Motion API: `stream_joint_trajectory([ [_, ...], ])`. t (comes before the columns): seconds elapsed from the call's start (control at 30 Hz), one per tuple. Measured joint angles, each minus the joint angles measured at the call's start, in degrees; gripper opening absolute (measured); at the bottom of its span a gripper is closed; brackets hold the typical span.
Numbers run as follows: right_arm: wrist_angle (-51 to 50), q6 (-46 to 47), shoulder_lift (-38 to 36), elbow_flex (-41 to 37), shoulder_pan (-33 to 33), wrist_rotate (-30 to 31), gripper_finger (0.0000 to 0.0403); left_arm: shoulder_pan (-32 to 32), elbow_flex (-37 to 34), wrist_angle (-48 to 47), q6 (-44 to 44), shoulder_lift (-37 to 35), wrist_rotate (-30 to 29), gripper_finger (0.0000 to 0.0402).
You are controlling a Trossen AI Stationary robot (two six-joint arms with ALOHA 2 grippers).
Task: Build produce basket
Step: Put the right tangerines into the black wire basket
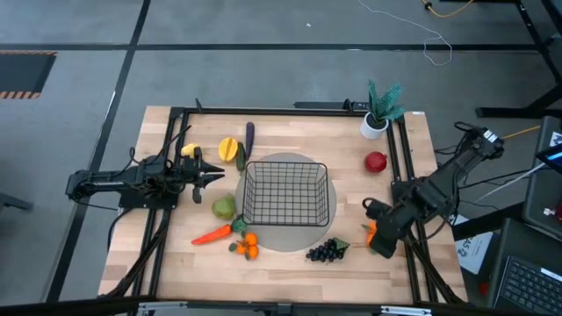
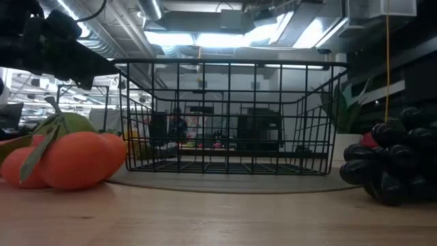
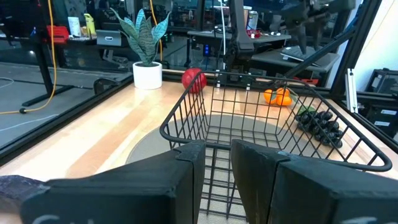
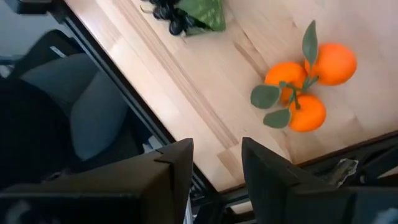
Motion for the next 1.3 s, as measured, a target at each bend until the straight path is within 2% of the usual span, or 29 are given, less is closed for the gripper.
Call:
stream_joint_trajectory([
  [0.2,0.1,0.1,2.7,0.0,0.9,0.0,0.0126,0.0,0.0,0.0,-0.3,0.0,0.0,0.0069],
  [0.4,0.1,-0.1,3.9,0.0,0.9,0.1,0.0126,0.0,0.0,0.0,-5.5,0.0,0.0,0.0069],
  [0.63,0.1,-0.4,4.5,0.0,0.9,0.1,0.0126,0.0,0.0,0.2,-5.6,0.0,-4.1,0.0069],
  [0.83,0.0,-0.4,6.4,0.0,1.0,0.1,0.0126,0.0,0.0,0.2,-5.6,0.0,-4.4,0.0069],
  [0.97,-0.6,-0.3,8.7,0.0,1.0,0.1,0.0126,0.0,0.0,0.2,-5.6,0.0,-4.5,0.0069],
  [1.2,-8.2,-0.3,14.5,-0.1,1.0,0.3,0.0126,0.0,0.0,0.2,-5.6,0.0,-4.5,0.0069],
  [1.3,-8.5,-0.3,17.3,-0.1,1.0,2.1,0.0126,0.0,0.0,0.2,-5.6,0.0,-4.5,0.0069],
])
